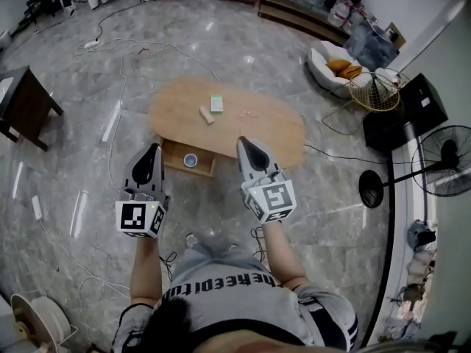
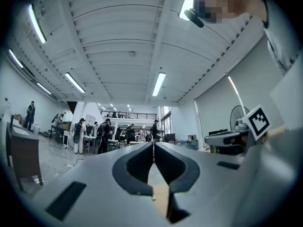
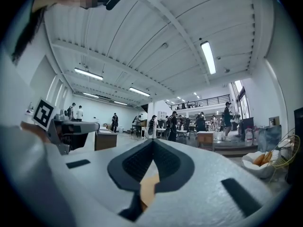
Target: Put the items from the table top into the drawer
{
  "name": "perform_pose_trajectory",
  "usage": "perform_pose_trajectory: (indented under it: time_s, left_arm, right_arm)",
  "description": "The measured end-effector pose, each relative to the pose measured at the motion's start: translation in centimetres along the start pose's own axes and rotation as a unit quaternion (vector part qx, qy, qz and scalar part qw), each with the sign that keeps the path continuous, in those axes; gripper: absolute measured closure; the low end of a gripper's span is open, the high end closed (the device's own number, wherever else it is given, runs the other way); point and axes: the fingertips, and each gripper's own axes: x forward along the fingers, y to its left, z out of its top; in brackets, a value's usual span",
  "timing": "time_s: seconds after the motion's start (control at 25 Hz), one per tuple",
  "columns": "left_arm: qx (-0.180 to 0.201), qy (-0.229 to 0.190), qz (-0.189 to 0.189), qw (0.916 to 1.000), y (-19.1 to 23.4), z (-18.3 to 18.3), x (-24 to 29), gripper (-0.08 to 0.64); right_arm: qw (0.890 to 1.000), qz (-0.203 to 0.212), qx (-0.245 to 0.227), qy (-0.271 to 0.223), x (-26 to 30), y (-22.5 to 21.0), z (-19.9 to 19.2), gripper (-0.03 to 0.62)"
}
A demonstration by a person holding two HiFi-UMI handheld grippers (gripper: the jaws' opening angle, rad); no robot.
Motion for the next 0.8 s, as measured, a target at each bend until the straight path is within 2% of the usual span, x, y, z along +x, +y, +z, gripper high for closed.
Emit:
perform_pose_trajectory:
  time_s: [0.32,0.8]
  left_arm:
    - [0.01,-0.024,0.02,0.9995,-3.6,3.3,-1.5,0.548]
    - [0.019,-0.065,0.033,0.9971,-9.1,7.1,-4.5,0.548]
  right_arm:
    - [1.0,-0.002,-0.011,-0.023,-4.6,-2.4,3.1,0.597]
    - [0.999,0.004,-0.015,-0.051,-10.9,-3.7,5.1,0.594]
